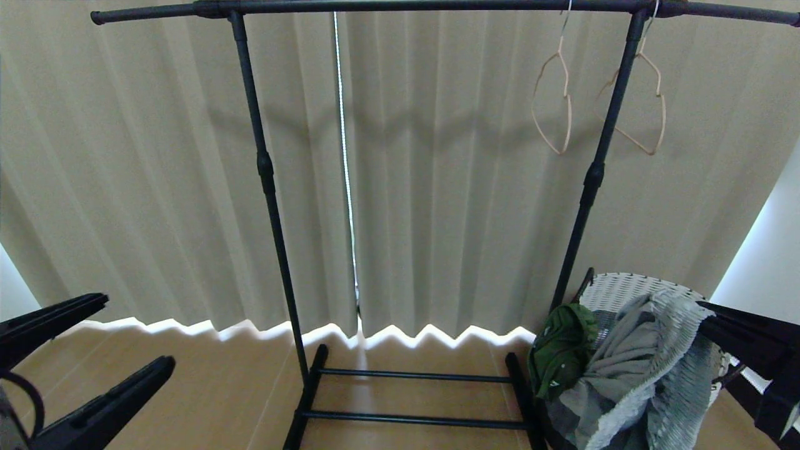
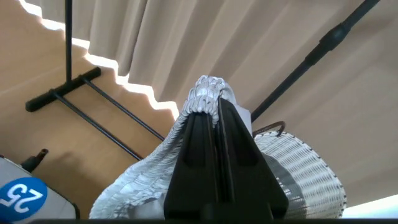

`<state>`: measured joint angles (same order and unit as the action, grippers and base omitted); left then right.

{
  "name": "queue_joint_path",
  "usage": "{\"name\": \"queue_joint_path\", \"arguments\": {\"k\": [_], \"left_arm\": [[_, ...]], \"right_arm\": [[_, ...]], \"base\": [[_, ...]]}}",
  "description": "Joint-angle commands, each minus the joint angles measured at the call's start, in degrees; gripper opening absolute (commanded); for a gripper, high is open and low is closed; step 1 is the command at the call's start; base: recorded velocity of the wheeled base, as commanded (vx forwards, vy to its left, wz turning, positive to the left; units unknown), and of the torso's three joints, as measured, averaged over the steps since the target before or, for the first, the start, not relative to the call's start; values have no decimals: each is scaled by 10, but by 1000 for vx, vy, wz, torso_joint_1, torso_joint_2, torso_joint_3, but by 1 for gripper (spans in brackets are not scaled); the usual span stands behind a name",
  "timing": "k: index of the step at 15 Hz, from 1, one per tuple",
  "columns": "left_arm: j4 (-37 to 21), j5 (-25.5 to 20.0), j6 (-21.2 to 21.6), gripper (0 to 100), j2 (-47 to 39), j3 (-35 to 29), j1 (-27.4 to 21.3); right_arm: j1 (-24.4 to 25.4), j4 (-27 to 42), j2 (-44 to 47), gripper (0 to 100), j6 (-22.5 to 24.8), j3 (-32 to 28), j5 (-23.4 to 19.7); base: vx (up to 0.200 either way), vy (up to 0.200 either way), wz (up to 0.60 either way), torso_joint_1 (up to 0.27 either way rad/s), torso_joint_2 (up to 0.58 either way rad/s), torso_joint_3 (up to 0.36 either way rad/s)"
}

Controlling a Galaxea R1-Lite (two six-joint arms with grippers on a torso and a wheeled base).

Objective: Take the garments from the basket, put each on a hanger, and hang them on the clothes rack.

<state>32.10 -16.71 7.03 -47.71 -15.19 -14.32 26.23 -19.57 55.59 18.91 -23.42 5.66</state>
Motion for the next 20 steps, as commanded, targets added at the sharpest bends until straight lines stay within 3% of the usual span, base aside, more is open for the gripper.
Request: {"name": "queue_joint_path", "arguments": {"k": [1, 4, 6, 7, 10, 12, 15, 19, 20], "left_arm": [[46, 0, -18, 100, -135, -13, -58], [63, 3, -33, 100, -208, -32, -195], [71, 4, -35, 100, -253, -55, -250], [79, 4, -36, 100, -268, -59, -261], [163, 11, -98, 100, -361, -86, -329], [184, 44, -109, 100, -425, -105, -367], [208, 52, -119, 100, -491, -119, -412], [244, 152, -134, 100, -586, -169, -466], [246, 155, -134, 100, -596, -178, -471]], "right_arm": [[0, 0, 7, 0, -19, 0, 0], [0, -1, 19, 0, -28, -9, 1], [6, -2, 31, 0, -30, -37, -1], [10, -4, 37, 0, -35, -45, 0], [39, 0, 42, 0, -119, -87, -1], [44, -1, 39, 0, -124, -95, -3], [75, -1, 39, 0, -137, -121, -10], [110, -6, 40, 0, -162, -139, -12], [117, -6, 41, 0, -163, -139, -14]], "base": [[0, 0, 0, 0, 0, 0], [0, 0, 0, 0, 0, 0], [0, 0, 0, 0, 0, 0], [0, 0, 0, 0, 0, 0], [0, 0, 0, 0, 0, 0], [0, 0, 0, 0, 0, 0], [0, 0, 0, 0, 0, 0], [0, 0, 0, 0, 0, 0], [0, 0, 0, 0, 0, 0]]}}
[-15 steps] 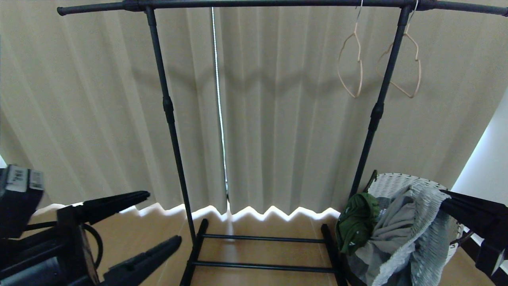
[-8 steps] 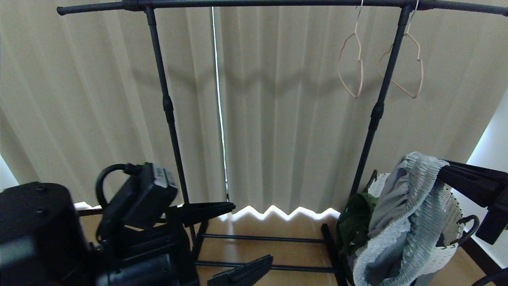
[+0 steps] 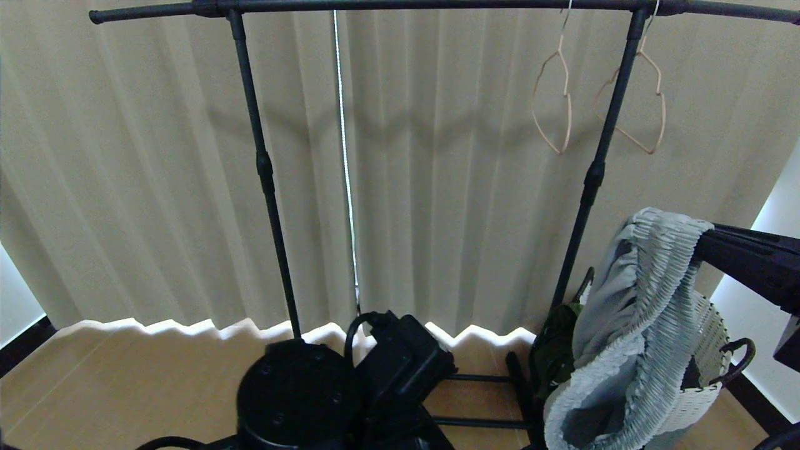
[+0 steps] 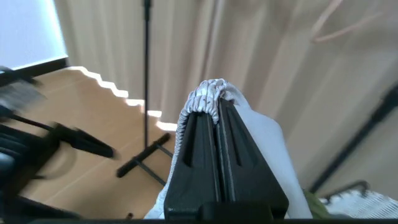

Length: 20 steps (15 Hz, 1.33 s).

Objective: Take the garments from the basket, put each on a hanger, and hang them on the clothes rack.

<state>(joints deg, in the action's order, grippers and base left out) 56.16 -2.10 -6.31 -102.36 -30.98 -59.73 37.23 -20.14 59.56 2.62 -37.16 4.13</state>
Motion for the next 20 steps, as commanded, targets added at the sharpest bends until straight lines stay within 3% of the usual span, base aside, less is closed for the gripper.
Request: {"name": "queue_joint_path", "arguments": {"k": [1, 5, 7, 8, 15, 16, 20], "left_arm": [[6, 10, -2, 100, -59, -30, -24], [1, 29, -27, 100, -117, -108, -40], [-59, 124, -27, 100, -144, -151, -37], [-90, 147, -33, 100, -144, -157, -37], [-95, 152, -52, 100, -144, -147, -30], [-95, 151, -57, 0, -144, -147, -30], [-78, 152, -48, 0, -145, -146, -29]], "right_arm": [[13, -2, 1, 0, -1, -2, -6], [14, -3, -9, 0, -7, -4, -26], [14, -2, -21, 0, -7, -7, -27], [14, -2, -24, 0, -7, -7, -28], [13, -2, -26, 0, -7, -7, -28], [13, -2, -26, 0, -6, -7, -27], [12, 1, -26, 0, -7, -6, -28]], "base": [[0, 0, 0, 0, 0, 0], [0, 0, 0, 0, 0, 0], [0, 0, 0, 0, 0, 0], [0, 0, 0, 0, 0, 0], [0, 0, 0, 0, 0, 0], [0, 0, 0, 0, 0, 0], [0, 0, 0, 0, 0, 0]]}}
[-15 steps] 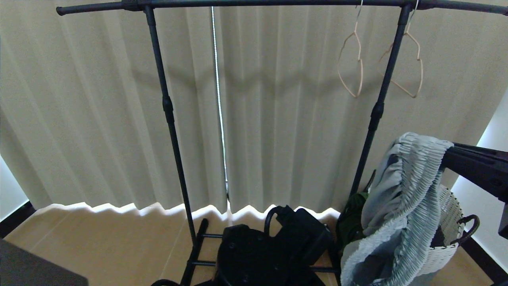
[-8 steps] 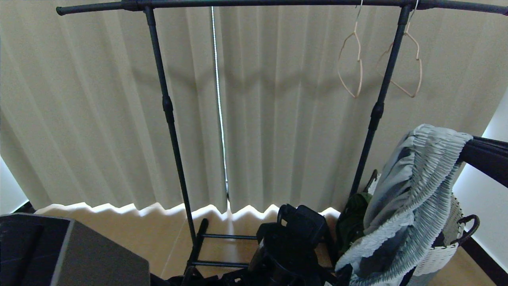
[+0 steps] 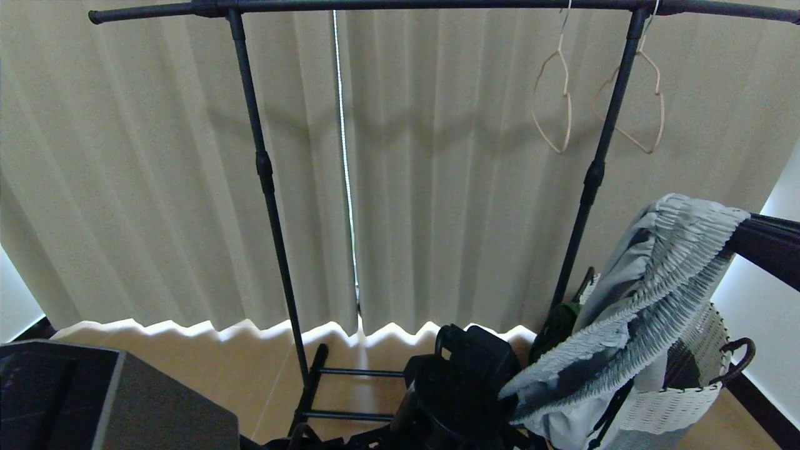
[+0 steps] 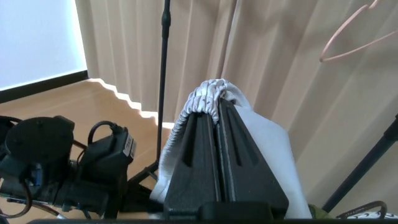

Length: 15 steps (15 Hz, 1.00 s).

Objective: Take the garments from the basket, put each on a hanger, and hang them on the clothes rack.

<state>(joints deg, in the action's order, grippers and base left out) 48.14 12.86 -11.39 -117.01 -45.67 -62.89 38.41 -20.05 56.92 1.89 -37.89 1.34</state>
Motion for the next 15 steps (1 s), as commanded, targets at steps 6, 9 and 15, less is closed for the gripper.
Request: {"name": "queue_joint_path", "arguments": {"k": [6, 9, 15], "left_arm": [[85, 11, 50, 0, 172, 164, 51], [8, 9, 51, 0, 306, 204, 76], [-221, -59, 63, 0, 523, 146, 144]], "right_arm": [[-1, -2, 45, 0, 0, 5, 0], [-1, -4, 94, 0, 1, -9, 1], [1, -4, 203, 0, 0, -110, 1]], "base": [[0, 0, 0, 0, 0, 0], [0, 0, 0, 0, 0, 0], [0, 0, 0, 0, 0, 0]]}}
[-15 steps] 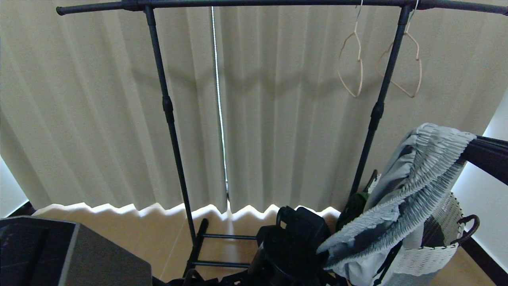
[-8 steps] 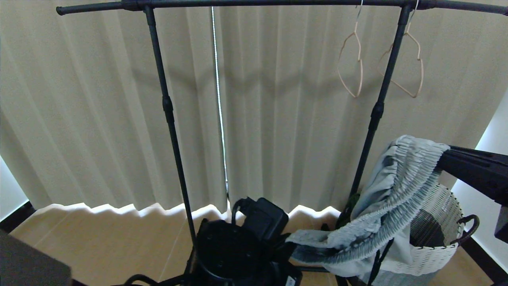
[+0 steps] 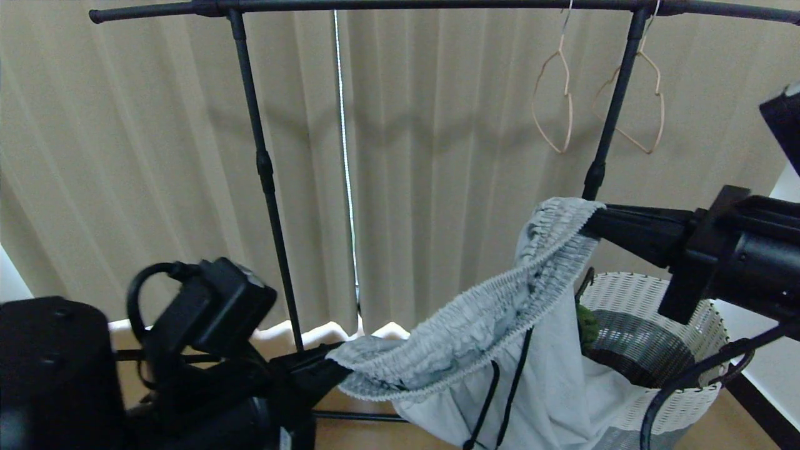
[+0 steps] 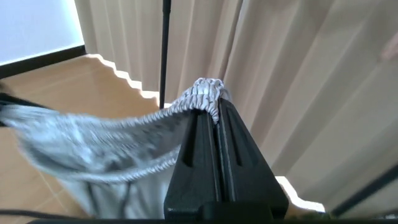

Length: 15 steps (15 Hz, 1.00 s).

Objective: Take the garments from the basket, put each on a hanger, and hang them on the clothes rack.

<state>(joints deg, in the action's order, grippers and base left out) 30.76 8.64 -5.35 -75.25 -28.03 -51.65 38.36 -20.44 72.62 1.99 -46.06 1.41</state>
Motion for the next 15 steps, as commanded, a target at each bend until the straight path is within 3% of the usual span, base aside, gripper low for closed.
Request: {"name": "queue_joint_path", "arguments": {"k": [1, 4, 8, 11, 15], "left_arm": [[-78, -25, 3, 0, 129, -52, 46], [-119, -30, 33, 0, 166, -95, 83], [-119, -35, 74, 0, 165, -117, 139], [-118, -53, 112, 0, 119, -192, 156], [-111, -57, 114, 0, 47, -267, 154]], "right_arm": [[2, -1, 58, 0, -1, -47, 0], [5, -1, 81, 0, -13, -85, 0], [18, -3, 99, 0, -41, -139, 0], [17, -61, 104, 0, -41, -168, 0], [13, -61, 99, 0, -40, -178, 3]], "base": [[0, 0, 0, 0, 0, 0], [0, 0, 0, 0, 0, 0], [0, 0, 0, 0, 0, 0], [0, 0, 0, 0, 0, 0], [0, 0, 0, 0, 0, 0]]}}
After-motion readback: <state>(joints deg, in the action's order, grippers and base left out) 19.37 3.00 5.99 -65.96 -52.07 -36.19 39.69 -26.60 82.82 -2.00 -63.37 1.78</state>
